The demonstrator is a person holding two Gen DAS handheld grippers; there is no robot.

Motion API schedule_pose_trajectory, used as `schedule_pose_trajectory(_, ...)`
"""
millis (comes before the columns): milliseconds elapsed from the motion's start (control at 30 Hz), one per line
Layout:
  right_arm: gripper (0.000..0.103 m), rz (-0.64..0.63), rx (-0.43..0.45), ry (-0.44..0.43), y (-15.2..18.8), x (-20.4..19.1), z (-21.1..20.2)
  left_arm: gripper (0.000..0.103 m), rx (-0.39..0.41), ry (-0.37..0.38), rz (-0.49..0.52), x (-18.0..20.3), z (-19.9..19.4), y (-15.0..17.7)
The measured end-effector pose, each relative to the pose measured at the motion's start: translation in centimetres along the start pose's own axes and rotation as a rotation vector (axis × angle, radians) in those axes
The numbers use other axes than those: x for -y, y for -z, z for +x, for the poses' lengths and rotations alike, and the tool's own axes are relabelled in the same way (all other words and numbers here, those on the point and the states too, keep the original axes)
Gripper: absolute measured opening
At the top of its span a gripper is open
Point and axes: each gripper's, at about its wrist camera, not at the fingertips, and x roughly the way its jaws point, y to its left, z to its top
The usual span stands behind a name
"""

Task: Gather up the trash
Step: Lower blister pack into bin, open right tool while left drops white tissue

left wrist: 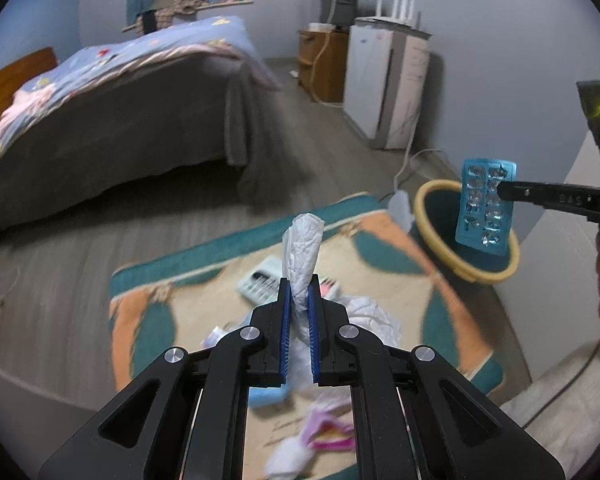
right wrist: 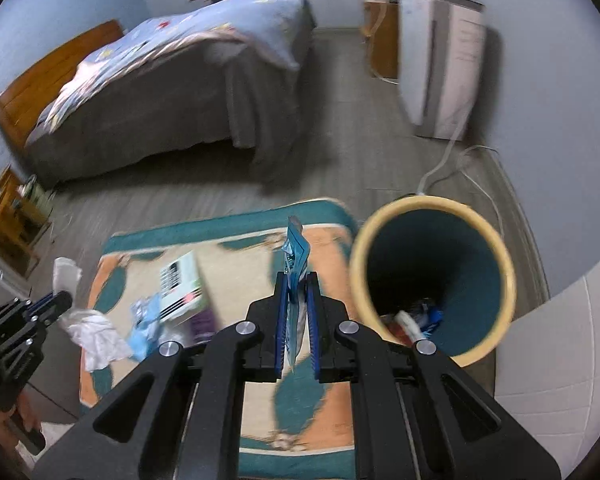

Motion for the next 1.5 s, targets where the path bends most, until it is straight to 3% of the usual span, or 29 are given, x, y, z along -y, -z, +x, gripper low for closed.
schedule_pose_trajectory(300, 0.009, 0.116, 0.005, 0.049, -0.3, 7.4, 0.1, 0.009, -0.006, 0.099, 0.11, 6.7, 2.8, -3.5)
schedule_pose_trajectory(733, 0.009, 0.199, -0.032, 0.133, 0.8, 15.2, 1.8, 0.009, -0.05, 0.194, 0.245, 14.9, 8.5, -6.1)
schedule_pose_trajectory(1367, 0.009, 0.254, -0.115, 0.218, 2.1, 19.2, 6.7, 0.009, -0.161, 0.231, 0.361, 22.8, 18.3, -6.5)
schedule_pose_trajectory(1467, 0.011, 0.273, -0.123, 0.232, 2.3, 19.6, 7.1, 0.017, -0.162, 0.225, 0.373, 23.4, 18.8, -6.4)
schedule_pose_trajectory(1500, 0.012, 0.279, -0.123, 0.234, 2.3, 19.7, 7.1, 0.026, -0.157, 0.227, 0.372, 23.4, 18.8, -6.5)
